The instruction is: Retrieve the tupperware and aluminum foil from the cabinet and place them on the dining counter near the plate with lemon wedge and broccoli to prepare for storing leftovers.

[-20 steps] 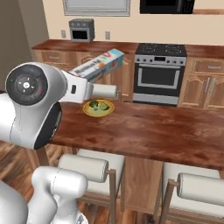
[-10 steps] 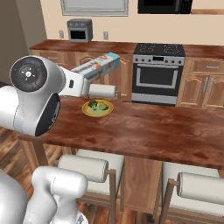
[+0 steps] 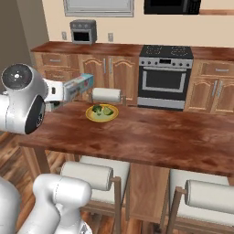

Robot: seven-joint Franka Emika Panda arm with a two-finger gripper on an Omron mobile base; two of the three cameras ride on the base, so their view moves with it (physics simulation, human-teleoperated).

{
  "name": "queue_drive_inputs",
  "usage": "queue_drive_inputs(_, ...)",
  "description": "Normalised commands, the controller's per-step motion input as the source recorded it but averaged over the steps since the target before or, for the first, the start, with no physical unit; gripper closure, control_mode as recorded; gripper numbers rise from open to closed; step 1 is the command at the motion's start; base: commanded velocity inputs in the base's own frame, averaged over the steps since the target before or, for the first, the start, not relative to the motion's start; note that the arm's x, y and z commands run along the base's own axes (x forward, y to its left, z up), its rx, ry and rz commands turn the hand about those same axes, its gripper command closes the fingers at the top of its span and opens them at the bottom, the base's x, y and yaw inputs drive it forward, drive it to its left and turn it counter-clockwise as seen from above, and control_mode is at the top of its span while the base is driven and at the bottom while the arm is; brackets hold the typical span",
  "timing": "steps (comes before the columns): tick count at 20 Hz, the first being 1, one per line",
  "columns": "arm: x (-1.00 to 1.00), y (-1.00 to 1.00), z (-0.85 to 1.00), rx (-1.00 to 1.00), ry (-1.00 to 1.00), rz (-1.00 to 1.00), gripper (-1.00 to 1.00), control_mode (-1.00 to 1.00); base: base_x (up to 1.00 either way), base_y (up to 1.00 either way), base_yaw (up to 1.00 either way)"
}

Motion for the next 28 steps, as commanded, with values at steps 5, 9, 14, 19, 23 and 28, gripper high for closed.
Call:
queue_drive_inputs(5, 0.34, 0.74, -0.52, -0.09, 0.00, 0.32, 1.00, -1.00, 0.00, 0.00, 0.00)
queue_drive_inputs(9, 0.31, 0.72, -0.16, -0.06, 0.03, 0.29, 1.00, -1.00, 0.00, 0.00, 0.00)
queue_drive_inputs(14, 0.29, 0.65, -0.07, -0.04, 0.11, 0.21, 1.00, -1.00, 0.00, 0.00, 0.00)
queue_drive_inputs(19, 0.32, 0.27, 0.00, -0.06, 0.17, 0.00, 1.00, -1.00, 0.00, 0.00, 0.00)
queue_drive_inputs(23, 0.27, 0.00, -0.03, -0.04, 0.03, -0.11, 1.00, -1.00, 0.00, 0.00, 0.00)
queue_drive_inputs(28, 0.10, -0.18, -0.22, 0.00, -0.02, -0.19, 1.00, -1.00, 0.00, 0.00, 0.00)
